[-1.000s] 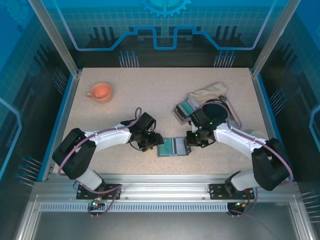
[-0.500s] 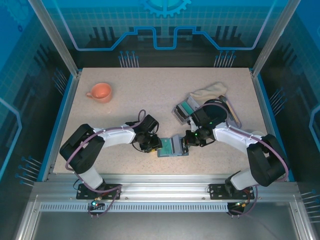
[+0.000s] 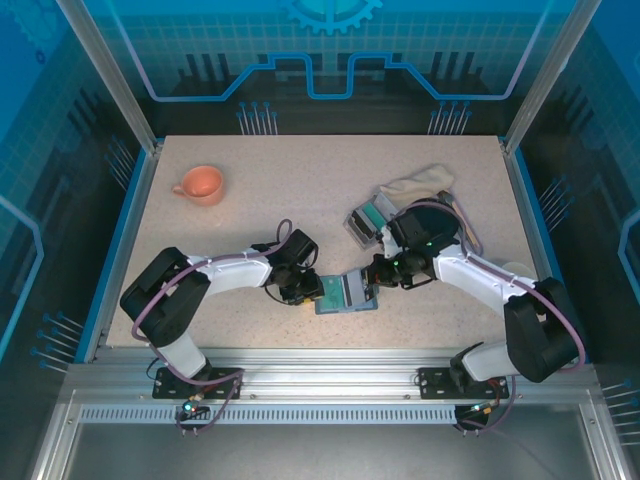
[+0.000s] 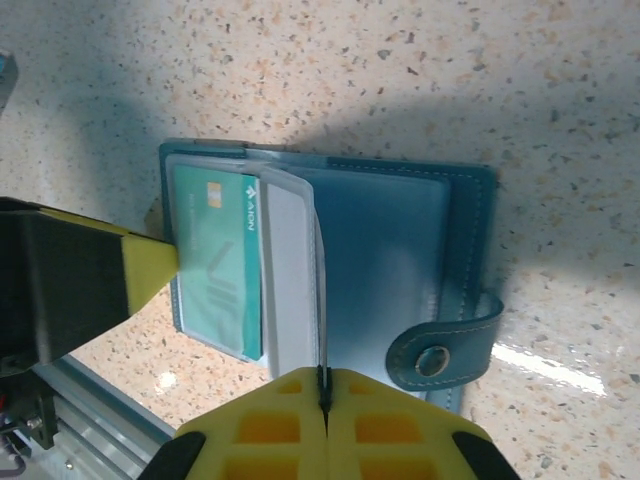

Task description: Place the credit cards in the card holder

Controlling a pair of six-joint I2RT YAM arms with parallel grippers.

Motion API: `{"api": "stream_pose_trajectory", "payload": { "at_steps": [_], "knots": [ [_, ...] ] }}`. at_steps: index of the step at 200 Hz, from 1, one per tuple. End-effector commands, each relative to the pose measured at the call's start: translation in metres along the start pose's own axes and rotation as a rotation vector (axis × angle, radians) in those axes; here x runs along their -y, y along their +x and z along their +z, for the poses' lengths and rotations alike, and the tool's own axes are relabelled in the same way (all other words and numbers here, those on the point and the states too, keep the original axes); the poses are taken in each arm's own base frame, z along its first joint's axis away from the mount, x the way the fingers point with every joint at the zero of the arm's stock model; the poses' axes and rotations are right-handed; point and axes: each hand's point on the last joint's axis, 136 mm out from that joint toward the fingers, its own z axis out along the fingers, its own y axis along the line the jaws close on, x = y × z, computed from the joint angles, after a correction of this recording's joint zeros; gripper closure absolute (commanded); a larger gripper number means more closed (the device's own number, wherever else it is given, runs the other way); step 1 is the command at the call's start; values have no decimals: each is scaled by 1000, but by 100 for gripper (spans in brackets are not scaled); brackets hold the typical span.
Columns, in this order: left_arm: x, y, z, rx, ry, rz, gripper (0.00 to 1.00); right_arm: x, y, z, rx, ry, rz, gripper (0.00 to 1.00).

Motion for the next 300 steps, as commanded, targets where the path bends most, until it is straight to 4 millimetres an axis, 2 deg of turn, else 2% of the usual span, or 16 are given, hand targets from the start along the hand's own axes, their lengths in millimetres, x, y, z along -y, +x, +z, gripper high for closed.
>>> {"api": "stream_pose_trajectory", "payload": {
  "at_steps": [1, 17, 41, 52, 59, 70, 97, 143, 165, 189, 192, 213, 225, 251, 300],
  "knots": [
    [5, 4, 9, -22, 2, 13, 75, -13, -2, -9, -7, -28, -17, 94],
    [6, 4, 8, -23, 6, 13, 76, -9, -2, -12, 3, 11, -26, 94],
    [7, 4, 6, -8, 22, 10, 76, -38, -3, -16, 21, -94, -97, 94],
    [9, 2, 3, 6, 36, 9, 77, -43, 3, -10, -16, -116, -97, 94],
    [10, 1, 1, 16, 41, 13, 77, -53, -2, -10, -22, -138, -104, 95],
    [11, 0, -1, 26, 44, 15, 78, -55, 0, -3, -49, -136, -106, 95],
    [8, 0, -1, 26, 25, 11, 80, -34, 0, 3, -43, -28, -73, 96],
    [0, 1, -3, 42, 8, -1, 80, -1, -10, -24, 62, 117, -26, 94],
    [-1, 0, -5, 53, 1, -3, 79, 5, -17, -42, 146, 166, -27, 94],
    [1, -1, -8, 66, 15, 2, 78, -6, -24, -56, 221, 119, -39, 95],
    [1, -1, -8, 65, 14, 3, 78, -2, -18, -51, 203, 113, -37, 95],
    [2, -2, -7, 65, 21, 9, 78, -23, -11, -31, 146, -40, -30, 95],
    [4, -2, -6, 59, 26, 11, 78, -26, -7, -16, 111, -89, -3, 96],
    [2, -2, -2, 54, 20, 3, 78, -24, -2, 4, 89, -142, 16, 96],
    [-2, 0, 2, 46, 11, -4, 79, -16, 2, 25, 59, -176, 36, 97]
  ]
}}
